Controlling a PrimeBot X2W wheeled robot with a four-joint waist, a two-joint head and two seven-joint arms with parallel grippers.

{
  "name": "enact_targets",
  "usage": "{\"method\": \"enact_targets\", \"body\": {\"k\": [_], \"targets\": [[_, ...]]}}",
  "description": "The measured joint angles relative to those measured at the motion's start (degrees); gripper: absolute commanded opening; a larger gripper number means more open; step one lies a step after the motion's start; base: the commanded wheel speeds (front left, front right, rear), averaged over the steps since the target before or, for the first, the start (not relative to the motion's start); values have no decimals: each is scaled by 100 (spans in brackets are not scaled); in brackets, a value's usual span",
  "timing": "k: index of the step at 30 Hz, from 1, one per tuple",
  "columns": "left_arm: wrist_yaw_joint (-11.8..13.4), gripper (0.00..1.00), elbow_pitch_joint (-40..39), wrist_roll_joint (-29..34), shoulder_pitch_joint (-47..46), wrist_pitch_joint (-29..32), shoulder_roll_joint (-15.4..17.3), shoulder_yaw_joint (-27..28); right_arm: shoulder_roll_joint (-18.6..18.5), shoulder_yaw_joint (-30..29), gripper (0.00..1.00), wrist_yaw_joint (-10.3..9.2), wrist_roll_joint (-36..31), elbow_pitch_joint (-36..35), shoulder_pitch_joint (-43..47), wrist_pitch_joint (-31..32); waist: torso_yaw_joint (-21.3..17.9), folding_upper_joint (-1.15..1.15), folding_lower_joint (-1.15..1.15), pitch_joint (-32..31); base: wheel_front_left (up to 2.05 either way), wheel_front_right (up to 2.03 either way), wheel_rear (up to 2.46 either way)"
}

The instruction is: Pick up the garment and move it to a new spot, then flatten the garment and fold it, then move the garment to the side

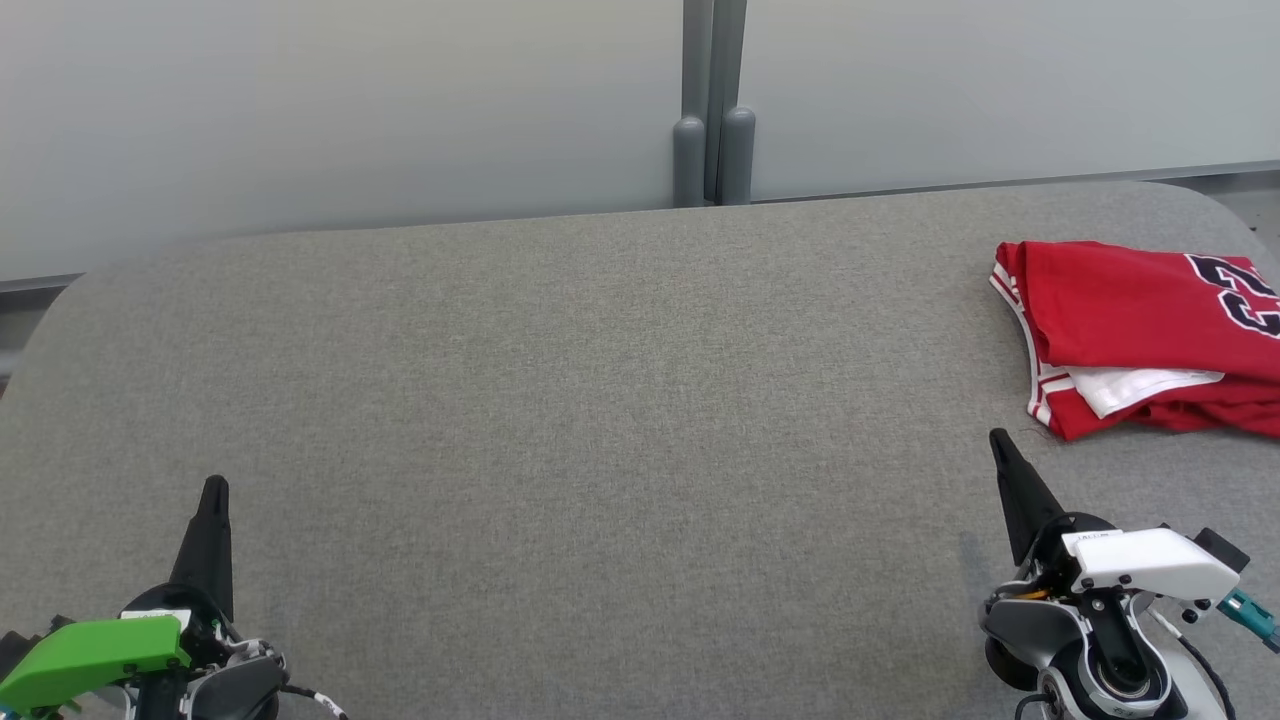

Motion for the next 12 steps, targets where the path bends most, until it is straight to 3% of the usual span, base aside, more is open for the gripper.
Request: {"method": "enact_targets", "body": {"k": [12], "targets": [[0,0,0,5,-2,18,-11,10,2,-5,0,0,-5,0,0,4,0,0,0,0,0,0,0]]}}
